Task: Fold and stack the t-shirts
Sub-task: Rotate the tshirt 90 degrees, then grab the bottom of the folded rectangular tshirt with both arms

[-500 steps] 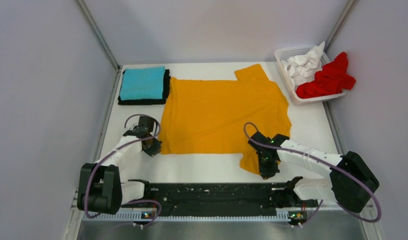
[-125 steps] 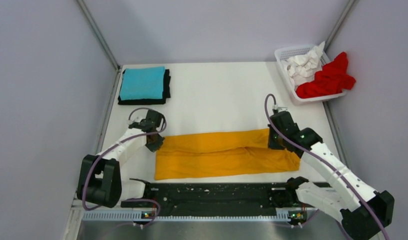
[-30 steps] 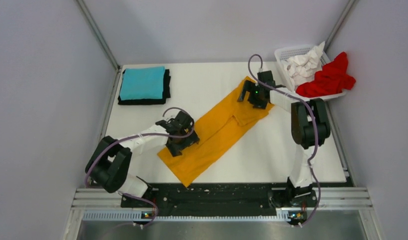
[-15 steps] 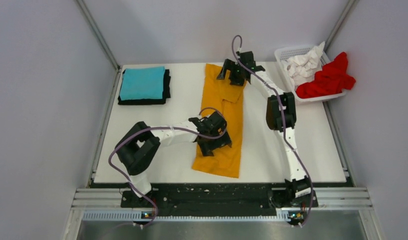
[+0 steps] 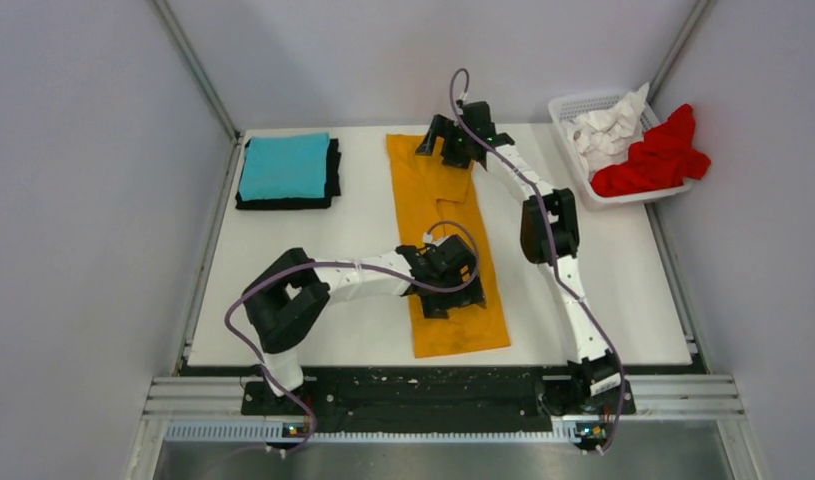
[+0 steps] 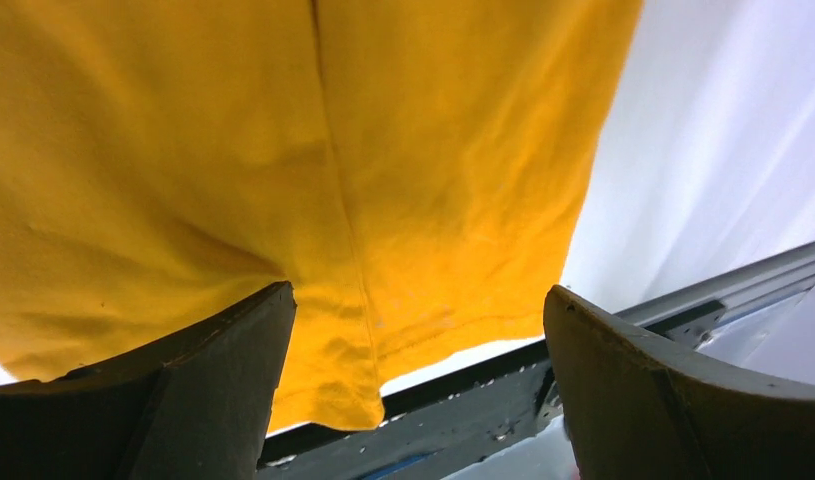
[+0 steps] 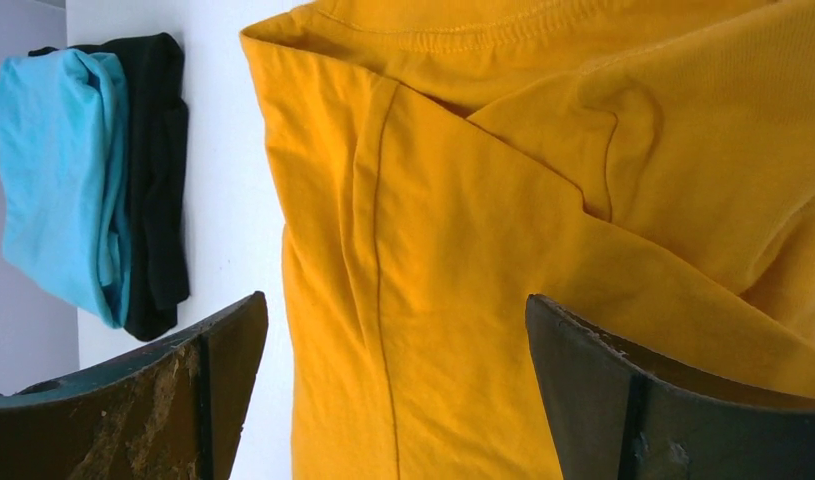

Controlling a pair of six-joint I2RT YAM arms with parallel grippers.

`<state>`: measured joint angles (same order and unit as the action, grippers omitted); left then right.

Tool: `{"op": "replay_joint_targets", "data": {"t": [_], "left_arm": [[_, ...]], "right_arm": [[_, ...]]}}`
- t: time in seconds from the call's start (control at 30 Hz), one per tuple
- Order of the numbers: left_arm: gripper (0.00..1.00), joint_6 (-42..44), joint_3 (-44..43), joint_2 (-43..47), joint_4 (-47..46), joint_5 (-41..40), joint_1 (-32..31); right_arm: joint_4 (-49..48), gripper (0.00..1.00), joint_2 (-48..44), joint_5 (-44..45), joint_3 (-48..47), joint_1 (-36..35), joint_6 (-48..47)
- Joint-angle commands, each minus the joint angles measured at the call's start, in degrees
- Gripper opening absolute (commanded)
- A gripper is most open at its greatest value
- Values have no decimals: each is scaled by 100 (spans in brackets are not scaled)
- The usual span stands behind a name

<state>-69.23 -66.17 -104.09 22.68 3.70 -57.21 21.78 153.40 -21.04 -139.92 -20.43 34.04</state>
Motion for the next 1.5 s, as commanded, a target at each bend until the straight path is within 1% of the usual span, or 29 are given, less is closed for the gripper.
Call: {"op": "replay_joint_targets", "data": {"t": [0.0, 0.1, 0.13, 0.17, 0.23, 0.33, 0.4, 0.57, 0.63, 0.7, 0.77, 0.9, 1.07, 1.27, 1.33, 1.37, 1.47], "left_arm": [[99, 862, -463, 640, 493, -592, -144], [99, 983, -194, 1214, 805, -910, -156], [99, 963, -20, 1530, 868, -1014, -151], [99, 950, 181, 1769, 909, -1106, -158], [99, 921, 613, 2240, 1025, -1223, -157], [99, 808, 1134, 2806, 1370, -1286, -156], [99, 758, 1455, 3063, 1450, -1225, -150], [99, 758, 2014, 3202, 1134, -628, -143], [97, 718, 2227, 3145, 950, -487, -152], [95, 573, 2401, 3097, 748, -401, -155], [88, 425, 2607, 3060, 426, -118, -155], [75, 186, 2798, 2892, 54, -80, -151], [60, 72, 2693, 2457, -160, -29, -157], [39, -69, 2643, 2076, -97, 18, -158], [34, -81, 2632, 2016, -105, 39, -151], [30, -86, 2639, 1982, -100, 54, -157], [4, -174, 2705, 1916, -118, 122, -165]], "right_arm": [[-390, 99, -985, 253, -160, -91, -295], [-361, 99, -1641, 564, -98, -91, -515], [-366, 99, -1904, 596, 64, -87, -536], [-367, 99, -2183, 613, 462, -81, -539], [-420, 99, -2872, 769, 1480, -80, -539], [-558, 99, -4134, 1078, 3431, -84, -537], [-387, 99, -5015, 1351, 4707, -91, -452], [356, 99, -7417, 1839, 7516, -167, 22], [674, 99, -8161, 1833, 8391, -217, 206], [941, 99, -8807, 1705, 9014, -293, 381], [1225, 99, -9320, 1627, 9452, -395, 490], [1690, 97, -9945, 1506, 10063, -531, 706], [1811, 94, -10279, 1460, 10614, -571, 970], [1844, 92, -10391, 1521, 10837, -574, 1009], [1847, 91, -10419, 1511, 10903, -573, 1021], [1843, 90, -10428, 1469, 10940, -571, 1015], [1878, 86, -10444, 1369, 11053, -588, 1005]]}}
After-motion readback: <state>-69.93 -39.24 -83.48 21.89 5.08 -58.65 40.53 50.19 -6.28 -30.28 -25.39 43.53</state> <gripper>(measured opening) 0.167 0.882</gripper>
